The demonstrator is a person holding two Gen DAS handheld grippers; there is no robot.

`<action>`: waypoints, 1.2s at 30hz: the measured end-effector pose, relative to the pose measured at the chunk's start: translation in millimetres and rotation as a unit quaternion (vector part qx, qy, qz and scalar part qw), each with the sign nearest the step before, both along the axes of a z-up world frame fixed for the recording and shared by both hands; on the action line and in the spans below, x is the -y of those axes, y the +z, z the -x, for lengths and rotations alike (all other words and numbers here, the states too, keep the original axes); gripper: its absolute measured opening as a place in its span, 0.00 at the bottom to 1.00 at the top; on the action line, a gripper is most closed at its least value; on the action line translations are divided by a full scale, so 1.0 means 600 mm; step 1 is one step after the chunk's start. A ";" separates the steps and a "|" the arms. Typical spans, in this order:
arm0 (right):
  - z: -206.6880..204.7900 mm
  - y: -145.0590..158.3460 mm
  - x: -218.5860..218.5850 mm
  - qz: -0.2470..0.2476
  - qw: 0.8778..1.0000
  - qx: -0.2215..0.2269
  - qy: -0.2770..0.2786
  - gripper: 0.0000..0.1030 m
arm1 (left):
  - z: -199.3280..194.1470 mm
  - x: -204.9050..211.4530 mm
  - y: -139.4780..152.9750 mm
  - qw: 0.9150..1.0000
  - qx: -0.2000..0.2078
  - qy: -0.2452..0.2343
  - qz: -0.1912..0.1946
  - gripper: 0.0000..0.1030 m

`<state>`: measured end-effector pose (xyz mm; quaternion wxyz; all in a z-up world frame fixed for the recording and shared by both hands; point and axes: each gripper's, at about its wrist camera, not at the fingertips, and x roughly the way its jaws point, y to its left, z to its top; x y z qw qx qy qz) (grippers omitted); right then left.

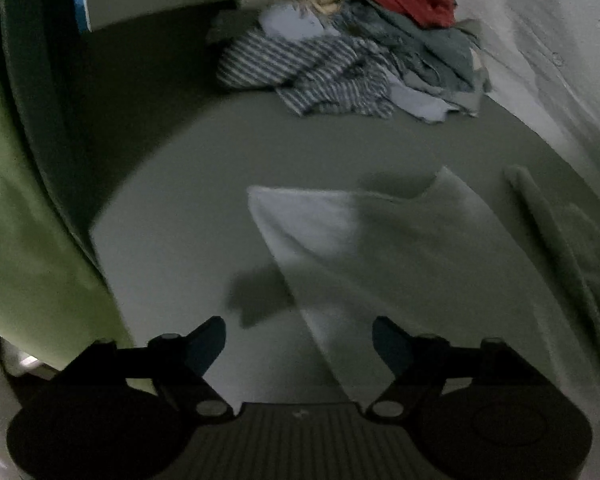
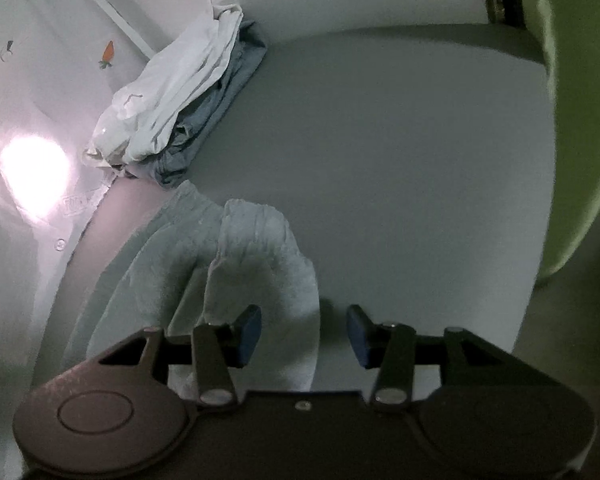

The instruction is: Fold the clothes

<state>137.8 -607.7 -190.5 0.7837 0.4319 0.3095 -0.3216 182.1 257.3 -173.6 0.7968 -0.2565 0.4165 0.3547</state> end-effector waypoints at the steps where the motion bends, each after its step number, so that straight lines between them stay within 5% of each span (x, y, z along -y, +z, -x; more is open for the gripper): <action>1: -0.001 -0.002 0.002 -0.001 1.000 0.006 -0.001 0.49 | -0.004 0.000 -0.006 1.000 -0.002 0.003 0.008 0.71; 7: -0.025 -0.021 0.007 -0.015 1.000 0.015 0.014 0.43 | -0.014 0.006 -0.017 0.999 -0.002 0.034 0.004 0.57; 8: -0.027 -0.023 0.005 -0.015 1.000 0.019 0.018 0.38 | -0.015 0.005 -0.017 0.999 -0.004 0.034 -0.001 0.45; 9: -0.030 -0.022 0.003 -0.011 0.999 0.023 0.019 0.20 | -0.016 0.002 -0.017 0.999 -0.006 0.032 -0.006 0.37; 10: -0.033 -0.018 -0.001 -0.001 0.999 0.030 0.022 0.03 | -0.017 -0.004 -0.016 1.000 -0.005 0.030 -0.006 0.09; 11: -0.035 -0.013 -0.006 0.010 0.999 0.037 0.026 0.02 | -0.019 -0.012 -0.015 1.000 0.000 0.029 -0.002 0.00; 14: -0.041 0.019 -0.011 0.039 0.997 0.059 0.017 0.01 | -0.021 -0.035 0.000 0.998 0.043 0.039 0.018 0.00; 23: -0.059 0.201 -0.004 0.094 0.978 0.185 0.006 0.01 | -0.049 -0.046 0.173 0.985 0.163 0.038 -0.049 0.00; 26: -0.054 0.247 -0.003 0.108 0.972 0.207 0.018 0.01 | -0.058 -0.047 0.200 0.984 0.165 0.015 -0.061 0.00; 29: -0.053 0.244 0.003 0.124 0.975 0.183 0.022 0.01 | -0.060 -0.039 0.157 0.992 0.112 0.003 -0.055 0.00; 31: -0.051 0.217 0.012 0.103 0.981 0.163 0.012 0.01 | -0.047 -0.041 0.112 0.996 0.086 0.010 -0.014 0.01; 33: -0.041 0.185 0.019 0.060 0.985 0.164 -0.010 0.01 | -0.029 -0.038 0.071 0.997 0.074 0.020 0.033 0.13; 35: -0.033 0.164 0.019 0.040 0.986 0.158 -0.022 0.01 | -0.014 -0.031 0.040 0.997 0.050 0.030 0.047 0.35; 36: -0.030 0.158 0.015 0.039 0.987 0.151 -0.025 0.01 | -0.009 -0.028 0.027 0.998 0.036 0.033 0.045 0.37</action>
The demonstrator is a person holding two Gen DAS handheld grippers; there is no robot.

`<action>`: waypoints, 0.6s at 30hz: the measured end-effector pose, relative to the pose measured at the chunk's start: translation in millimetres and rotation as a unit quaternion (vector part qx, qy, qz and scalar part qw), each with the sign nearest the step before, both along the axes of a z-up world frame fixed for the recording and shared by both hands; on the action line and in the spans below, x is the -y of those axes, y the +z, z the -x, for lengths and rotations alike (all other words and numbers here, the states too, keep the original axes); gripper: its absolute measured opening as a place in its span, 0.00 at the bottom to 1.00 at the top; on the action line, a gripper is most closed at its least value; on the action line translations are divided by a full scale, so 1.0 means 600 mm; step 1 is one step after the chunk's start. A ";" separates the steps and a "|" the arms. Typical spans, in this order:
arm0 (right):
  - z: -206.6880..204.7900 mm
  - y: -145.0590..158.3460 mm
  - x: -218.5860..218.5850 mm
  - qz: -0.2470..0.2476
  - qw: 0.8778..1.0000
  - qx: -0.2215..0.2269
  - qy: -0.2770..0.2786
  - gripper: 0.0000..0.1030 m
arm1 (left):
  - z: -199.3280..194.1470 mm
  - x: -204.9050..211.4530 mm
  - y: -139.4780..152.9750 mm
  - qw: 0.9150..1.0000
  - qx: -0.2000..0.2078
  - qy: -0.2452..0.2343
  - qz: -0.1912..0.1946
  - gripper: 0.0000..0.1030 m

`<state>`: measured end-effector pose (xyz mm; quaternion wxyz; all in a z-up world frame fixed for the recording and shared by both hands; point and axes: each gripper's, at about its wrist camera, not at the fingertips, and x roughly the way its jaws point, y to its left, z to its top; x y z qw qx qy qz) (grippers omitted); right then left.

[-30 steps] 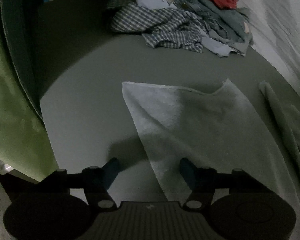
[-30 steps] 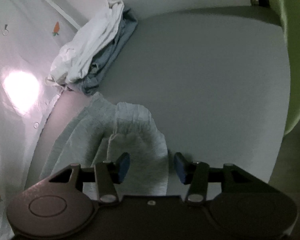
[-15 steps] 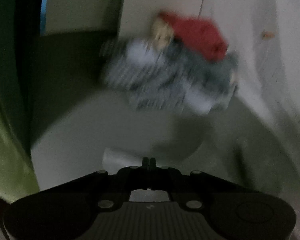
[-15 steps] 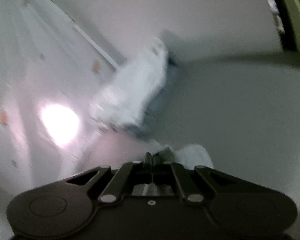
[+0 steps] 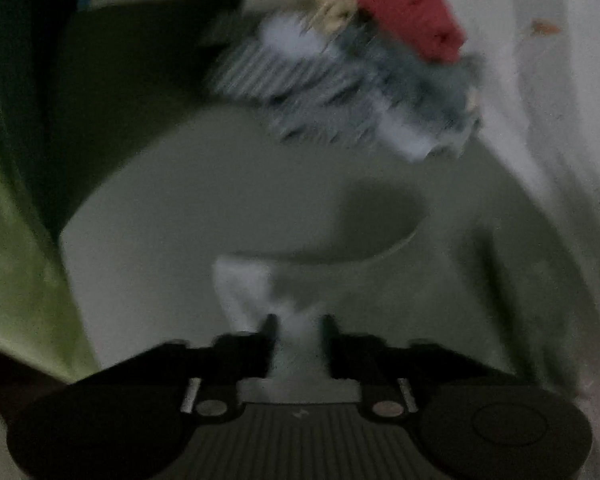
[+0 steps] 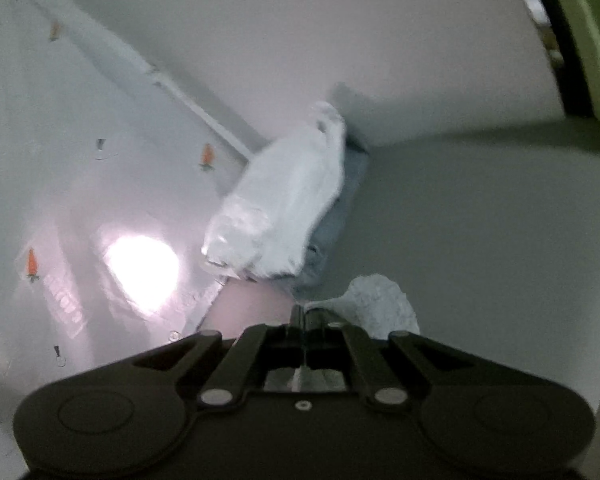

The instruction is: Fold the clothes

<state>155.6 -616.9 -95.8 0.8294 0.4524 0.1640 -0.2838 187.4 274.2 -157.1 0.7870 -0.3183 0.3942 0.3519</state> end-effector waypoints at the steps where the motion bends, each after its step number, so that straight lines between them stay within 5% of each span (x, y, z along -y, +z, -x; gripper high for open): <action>1: 0.004 -0.005 -0.005 0.000 1.000 -0.007 -0.002 0.01 | 0.003 0.003 -0.011 1.000 -0.015 0.000 -0.006 0.42; 6: 0.001 -0.014 -0.010 0.002 1.000 -0.022 -0.005 0.01 | -0.002 -0.002 -0.042 0.999 -0.032 -0.017 -0.011 0.62; 10: 0.001 -0.017 -0.018 0.007 1.000 -0.029 -0.008 0.01 | -0.021 0.011 -0.049 0.998 -0.037 -0.035 -0.027 0.62; 12: 0.004 -0.016 -0.021 0.004 1.000 -0.029 -0.011 0.01 | -0.025 0.024 -0.052 0.997 -0.048 -0.040 -0.044 0.47; 14: 0.004 -0.018 -0.023 -0.001 1.000 -0.022 -0.014 0.01 | -0.029 0.032 -0.053 0.996 -0.052 -0.042 -0.058 0.09; 15: 0.003 -0.018 -0.024 0.000 1.000 -0.020 -0.013 0.01 | -0.028 0.029 -0.054 0.997 -0.045 -0.037 -0.055 0.00; 18: 0.000 -0.014 -0.028 0.006 1.000 -0.018 -0.009 0.01 | -0.028 0.014 -0.044 0.999 -0.004 -0.006 -0.034 0.00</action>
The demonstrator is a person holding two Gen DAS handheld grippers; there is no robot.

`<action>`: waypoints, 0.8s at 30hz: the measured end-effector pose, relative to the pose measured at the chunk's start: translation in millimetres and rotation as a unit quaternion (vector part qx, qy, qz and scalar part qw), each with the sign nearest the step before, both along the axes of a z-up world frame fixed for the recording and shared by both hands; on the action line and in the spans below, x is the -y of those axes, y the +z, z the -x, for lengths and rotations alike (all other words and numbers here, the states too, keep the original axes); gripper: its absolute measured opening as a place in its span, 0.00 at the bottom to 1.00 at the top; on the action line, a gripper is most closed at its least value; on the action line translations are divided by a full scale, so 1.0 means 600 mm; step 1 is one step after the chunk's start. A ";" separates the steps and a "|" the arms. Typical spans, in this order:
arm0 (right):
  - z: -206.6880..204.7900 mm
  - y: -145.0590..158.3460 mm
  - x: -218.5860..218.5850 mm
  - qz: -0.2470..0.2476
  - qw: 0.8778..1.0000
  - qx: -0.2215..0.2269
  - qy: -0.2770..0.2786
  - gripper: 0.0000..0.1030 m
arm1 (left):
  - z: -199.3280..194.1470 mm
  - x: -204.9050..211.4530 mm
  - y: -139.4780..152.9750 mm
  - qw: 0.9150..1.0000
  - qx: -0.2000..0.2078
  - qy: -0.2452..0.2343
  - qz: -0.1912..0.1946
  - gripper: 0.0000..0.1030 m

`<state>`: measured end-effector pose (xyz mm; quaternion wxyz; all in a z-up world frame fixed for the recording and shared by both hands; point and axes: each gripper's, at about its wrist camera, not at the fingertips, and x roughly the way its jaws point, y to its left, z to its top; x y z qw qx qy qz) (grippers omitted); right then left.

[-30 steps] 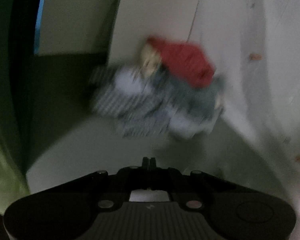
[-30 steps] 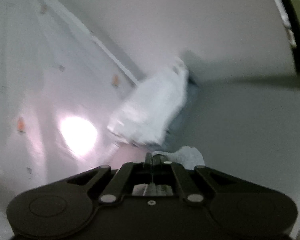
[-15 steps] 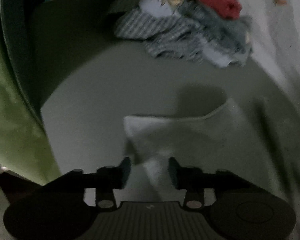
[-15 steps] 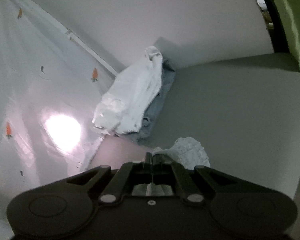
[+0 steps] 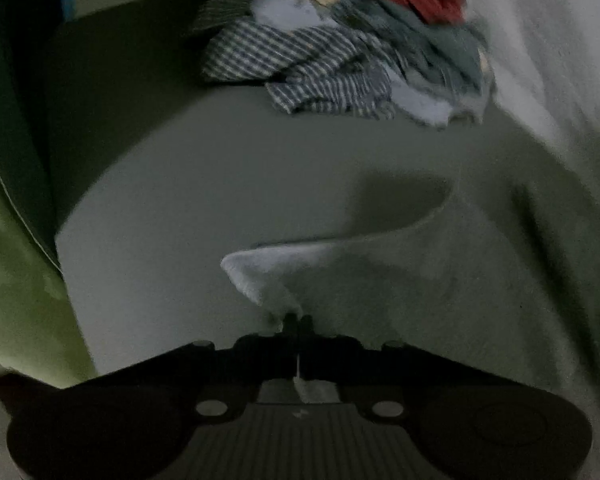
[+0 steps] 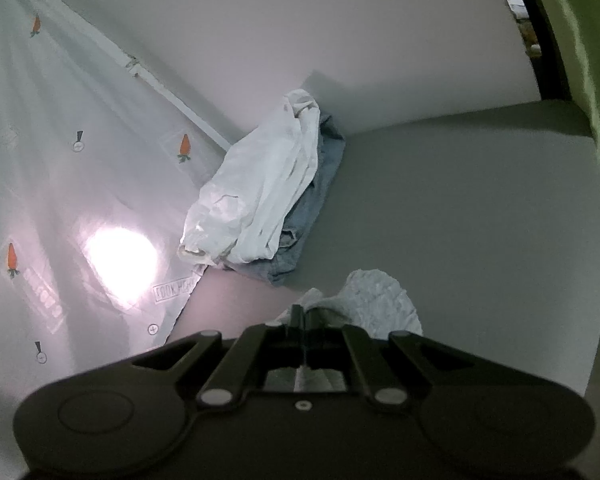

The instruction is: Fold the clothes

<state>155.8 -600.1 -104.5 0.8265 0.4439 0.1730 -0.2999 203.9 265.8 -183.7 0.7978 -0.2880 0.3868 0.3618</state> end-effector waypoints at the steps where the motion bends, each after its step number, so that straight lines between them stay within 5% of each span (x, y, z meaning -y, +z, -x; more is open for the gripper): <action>1: -0.004 0.004 0.000 0.004 1.000 -0.001 0.004 0.01 | -0.003 -0.004 0.010 1.000 0.011 0.008 -0.003 0.00; 9: -0.024 0.096 0.020 0.014 0.998 0.056 0.034 0.01 | -0.023 -0.013 0.207 0.986 0.159 0.007 -0.046 0.00; 14: 0.008 0.145 0.027 0.017 0.996 0.084 0.033 0.01 | -0.013 -0.004 0.300 0.975 0.207 0.005 -0.079 0.00; 17: 0.022 0.130 0.044 0.014 0.997 0.070 0.021 0.01 | -0.008 -0.003 0.299 0.977 0.184 0.004 -0.102 0.00; 24: 0.008 0.017 0.050 0.006 0.996 -0.087 0.012 0.01 | 0.007 -0.013 0.169 0.995 0.066 0.028 -0.069 0.00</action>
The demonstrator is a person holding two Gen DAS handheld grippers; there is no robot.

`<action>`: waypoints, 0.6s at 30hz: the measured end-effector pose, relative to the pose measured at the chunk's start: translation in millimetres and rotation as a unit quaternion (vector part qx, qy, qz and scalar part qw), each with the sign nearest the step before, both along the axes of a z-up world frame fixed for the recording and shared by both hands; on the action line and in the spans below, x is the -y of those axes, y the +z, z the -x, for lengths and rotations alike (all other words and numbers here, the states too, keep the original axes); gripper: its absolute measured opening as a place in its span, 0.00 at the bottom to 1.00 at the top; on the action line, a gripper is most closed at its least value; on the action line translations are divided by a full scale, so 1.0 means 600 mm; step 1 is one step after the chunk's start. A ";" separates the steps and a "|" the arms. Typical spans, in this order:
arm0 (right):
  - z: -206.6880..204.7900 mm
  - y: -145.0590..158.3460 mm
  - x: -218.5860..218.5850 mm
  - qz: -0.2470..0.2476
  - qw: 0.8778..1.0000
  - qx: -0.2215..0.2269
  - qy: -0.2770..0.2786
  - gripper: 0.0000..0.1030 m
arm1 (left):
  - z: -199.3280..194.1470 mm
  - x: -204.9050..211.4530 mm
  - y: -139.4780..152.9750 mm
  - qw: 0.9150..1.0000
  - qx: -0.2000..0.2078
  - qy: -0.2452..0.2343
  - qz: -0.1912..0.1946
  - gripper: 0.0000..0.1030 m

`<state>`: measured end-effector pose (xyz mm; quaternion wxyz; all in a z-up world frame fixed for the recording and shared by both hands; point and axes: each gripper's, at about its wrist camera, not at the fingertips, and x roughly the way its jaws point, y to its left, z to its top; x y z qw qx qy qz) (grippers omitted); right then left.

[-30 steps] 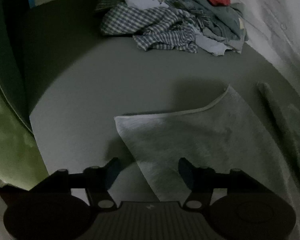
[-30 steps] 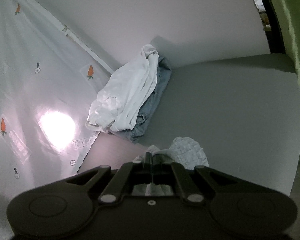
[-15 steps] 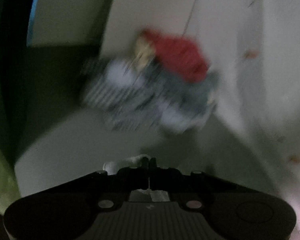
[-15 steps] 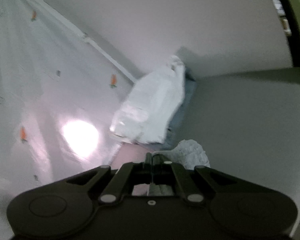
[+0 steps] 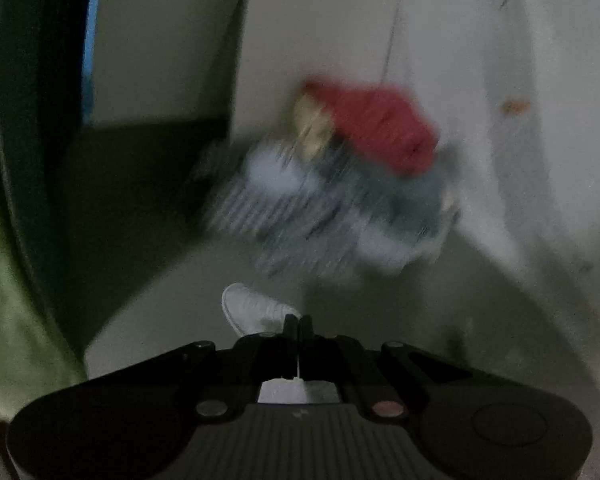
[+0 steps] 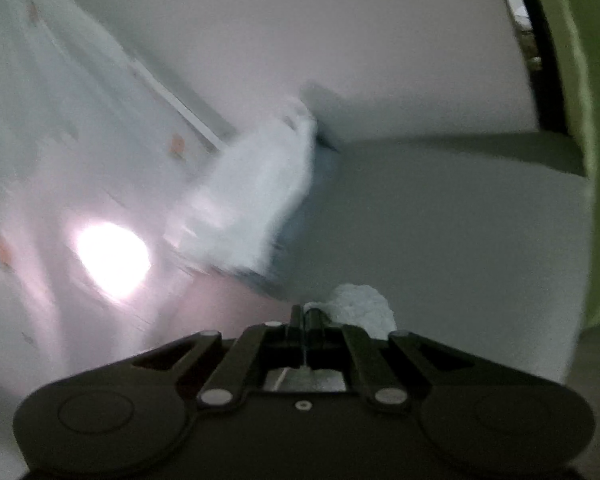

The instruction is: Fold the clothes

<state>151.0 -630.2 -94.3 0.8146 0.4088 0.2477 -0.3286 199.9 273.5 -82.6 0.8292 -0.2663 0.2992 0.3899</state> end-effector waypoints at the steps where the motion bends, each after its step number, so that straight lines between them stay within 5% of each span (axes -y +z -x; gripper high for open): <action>1: -0.004 -0.015 -0.002 0.004 1.000 -0.027 0.001 0.01 | 0.002 0.000 -0.017 1.000 -0.013 0.004 0.005 0.00; 5: -0.016 -0.061 -0.008 0.016 0.994 -0.106 0.009 0.02 | 0.001 -0.004 -0.063 0.998 -0.069 -0.002 0.012 0.00; 9: -0.037 -0.065 -0.009 0.012 0.992 -0.127 0.020 0.21 | 0.005 -0.007 -0.079 0.994 -0.106 -0.003 0.013 0.05; 13: -0.061 -0.053 -0.026 0.040 0.989 -0.133 0.044 0.38 | 0.000 -0.011 -0.062 0.996 -0.094 -0.005 -0.003 0.28; 18: -0.098 -0.038 -0.055 0.091 0.980 -0.157 0.075 0.45 | -0.023 -0.013 -0.033 0.994 -0.089 -0.033 -0.053 0.41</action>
